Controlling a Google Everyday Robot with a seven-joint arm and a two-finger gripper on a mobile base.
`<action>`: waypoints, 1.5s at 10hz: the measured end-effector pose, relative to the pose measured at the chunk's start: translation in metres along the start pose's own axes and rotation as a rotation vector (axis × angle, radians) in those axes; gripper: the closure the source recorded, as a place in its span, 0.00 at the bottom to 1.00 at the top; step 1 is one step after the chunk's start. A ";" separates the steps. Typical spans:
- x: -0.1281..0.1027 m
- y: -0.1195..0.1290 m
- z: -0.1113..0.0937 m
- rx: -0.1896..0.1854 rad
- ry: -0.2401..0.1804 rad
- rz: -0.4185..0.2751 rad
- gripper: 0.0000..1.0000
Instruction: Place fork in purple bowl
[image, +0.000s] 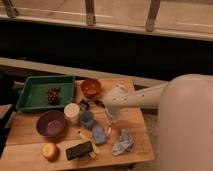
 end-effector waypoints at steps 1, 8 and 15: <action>0.002 -0.002 0.002 0.011 0.003 -0.012 0.99; 0.005 -0.013 -0.010 0.022 -0.027 -0.017 1.00; 0.008 -0.013 -0.147 -0.153 -0.231 -0.231 1.00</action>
